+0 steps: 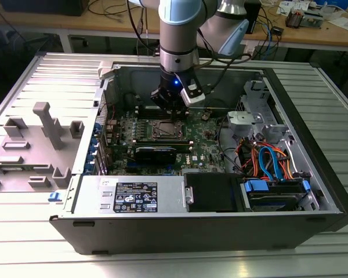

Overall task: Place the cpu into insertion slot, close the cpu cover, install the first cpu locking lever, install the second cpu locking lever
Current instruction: 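Install the first cpu locking lever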

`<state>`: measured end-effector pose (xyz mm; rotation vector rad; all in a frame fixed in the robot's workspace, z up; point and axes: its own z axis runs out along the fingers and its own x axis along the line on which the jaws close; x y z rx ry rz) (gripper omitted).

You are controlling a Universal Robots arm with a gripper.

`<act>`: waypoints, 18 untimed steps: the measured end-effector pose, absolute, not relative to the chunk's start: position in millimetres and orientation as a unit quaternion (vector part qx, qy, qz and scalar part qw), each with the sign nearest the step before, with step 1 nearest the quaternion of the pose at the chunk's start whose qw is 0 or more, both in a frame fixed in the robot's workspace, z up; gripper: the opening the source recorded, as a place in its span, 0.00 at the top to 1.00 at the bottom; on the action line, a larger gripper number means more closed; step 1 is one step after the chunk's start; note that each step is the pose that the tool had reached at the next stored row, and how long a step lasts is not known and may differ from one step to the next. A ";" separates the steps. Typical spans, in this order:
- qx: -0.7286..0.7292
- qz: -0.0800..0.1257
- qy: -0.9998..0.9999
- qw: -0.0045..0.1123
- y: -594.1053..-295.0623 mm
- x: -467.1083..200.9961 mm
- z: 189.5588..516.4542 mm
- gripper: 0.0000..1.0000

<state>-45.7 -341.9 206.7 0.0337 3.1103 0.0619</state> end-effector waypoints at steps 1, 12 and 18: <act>0.011 0.020 1.000 0.015 -341.9 -45.7 206.5 0.89; 0.011 0.020 1.000 0.015 -341.9 -45.4 206.0 0.89; 0.011 0.018 1.000 0.015 -341.9 -45.3 206.0 0.89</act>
